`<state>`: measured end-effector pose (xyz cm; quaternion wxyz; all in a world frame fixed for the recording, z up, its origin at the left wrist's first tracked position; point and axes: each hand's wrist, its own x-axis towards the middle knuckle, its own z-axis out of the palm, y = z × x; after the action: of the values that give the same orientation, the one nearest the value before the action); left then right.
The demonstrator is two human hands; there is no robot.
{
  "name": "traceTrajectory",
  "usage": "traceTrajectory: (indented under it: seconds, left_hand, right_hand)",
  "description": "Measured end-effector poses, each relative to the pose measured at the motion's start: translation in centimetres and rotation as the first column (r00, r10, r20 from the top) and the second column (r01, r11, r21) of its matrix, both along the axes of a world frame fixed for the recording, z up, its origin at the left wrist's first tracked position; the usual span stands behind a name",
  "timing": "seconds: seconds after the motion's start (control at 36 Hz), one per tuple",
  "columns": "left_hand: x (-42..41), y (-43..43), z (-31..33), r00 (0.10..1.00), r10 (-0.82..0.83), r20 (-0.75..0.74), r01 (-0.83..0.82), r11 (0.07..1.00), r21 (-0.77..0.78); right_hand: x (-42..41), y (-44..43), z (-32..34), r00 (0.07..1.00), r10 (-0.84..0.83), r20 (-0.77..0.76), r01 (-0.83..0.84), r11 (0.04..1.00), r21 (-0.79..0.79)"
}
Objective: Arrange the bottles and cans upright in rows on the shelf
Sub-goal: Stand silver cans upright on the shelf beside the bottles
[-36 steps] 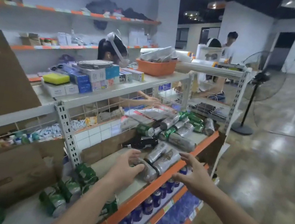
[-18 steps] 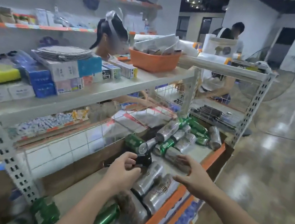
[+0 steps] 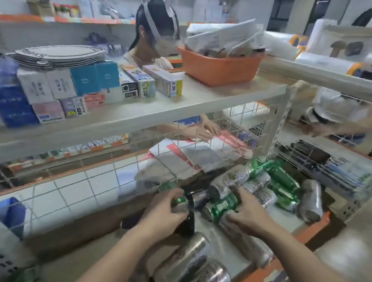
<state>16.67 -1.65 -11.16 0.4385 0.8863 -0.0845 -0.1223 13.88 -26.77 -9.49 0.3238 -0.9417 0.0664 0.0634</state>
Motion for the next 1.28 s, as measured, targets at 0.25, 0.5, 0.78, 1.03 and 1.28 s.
traceTrajectory:
  seconds: [0.25, 0.5, 0.78, 1.03, 1.28]
  left_hand:
    - [3.8, -4.9, 0.3, 0.978, 0.2, 0.052, -0.203, 0.978, 0.054]
    - [5.5, -7.3, -0.6, 0.94, 0.294, 0.174, -0.33, 0.912, 0.243]
    - [5.0, -6.7, -2.5, 0.843, 0.538, -0.014, -0.512, 0.81, 0.286]
    - [4.5, -6.1, -2.4, 0.835, 0.542, -0.099, -0.513, 0.83, 0.219]
    - [4.3, -10.2, -0.2, 0.893, 0.4, 0.206, -0.449, 0.827, 0.339]
  right_hand:
    - [10.3, -6.4, -2.8, 0.96, 0.281, 0.012, -0.274, 0.943, -0.187]
    - [14.8, -8.5, -5.3, 0.89, 0.455, -0.032, -0.437, 0.83, -0.346]
    - [15.7, -8.9, -6.5, 0.82, 0.572, 0.011, -0.509, 0.738, -0.442]
    - [15.7, -8.6, -6.2, 0.826, 0.562, 0.034, -0.497, 0.756, -0.426]
    - [15.0, -9.3, -6.0, 0.831, 0.535, 0.153, -0.451, 0.808, -0.379]
